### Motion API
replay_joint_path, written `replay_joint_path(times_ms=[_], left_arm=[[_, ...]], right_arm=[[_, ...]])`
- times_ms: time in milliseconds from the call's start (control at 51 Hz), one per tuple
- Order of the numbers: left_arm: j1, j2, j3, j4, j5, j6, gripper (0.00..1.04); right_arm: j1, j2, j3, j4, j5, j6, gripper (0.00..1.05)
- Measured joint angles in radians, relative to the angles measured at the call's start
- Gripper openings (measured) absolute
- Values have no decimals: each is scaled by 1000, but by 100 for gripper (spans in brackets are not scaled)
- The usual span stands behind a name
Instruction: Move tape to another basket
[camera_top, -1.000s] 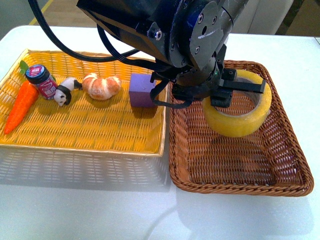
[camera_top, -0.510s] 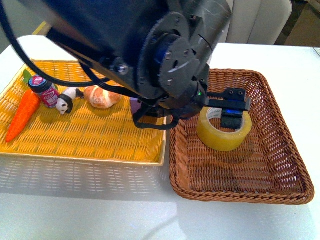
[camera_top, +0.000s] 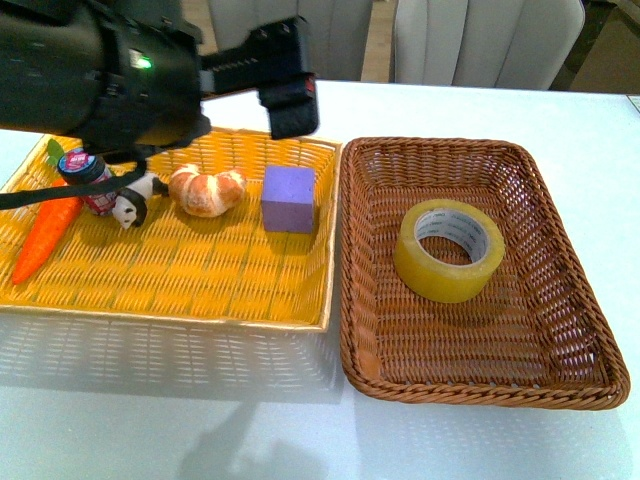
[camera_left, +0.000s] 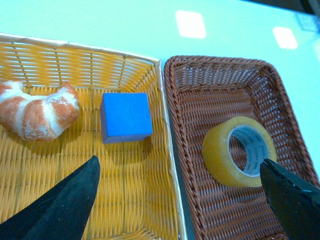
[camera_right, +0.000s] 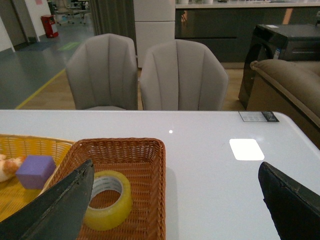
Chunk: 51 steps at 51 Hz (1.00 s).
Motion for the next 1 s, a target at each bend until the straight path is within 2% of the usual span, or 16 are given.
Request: replay_joint_path(times_ms=[98,137,176,216,255,314,412,608,1000], left_arm=[[26,-72,-59,27,8,-4,96],[26,-77,-73,64,-32,10,94],[22,-69,-155,346,-254,109,84],[30,-73,-243,545,-378,201,75],[53,-93,-315,676,-422,254,66],[95,-177,-413,779,-412,305,52],[139,-284,-509,787,-363,336,32],[203,-421,-629,753,-303,344,1],[305,-777,-786,552,-203,353,2]], right_arm=[[0,0,0,0,0,0,96],[0,0,0,0,0,0,96],[0,0,0,0,-2,0,96],[0,0,0,0,-3,0,96],[0,0,0,0,-3,0,96],[0,0,0,0,0,0,96],[0,0,0,0,0,0,96],[0,0,0,0,0,0,96],[0,0,0,0,0,0,96]])
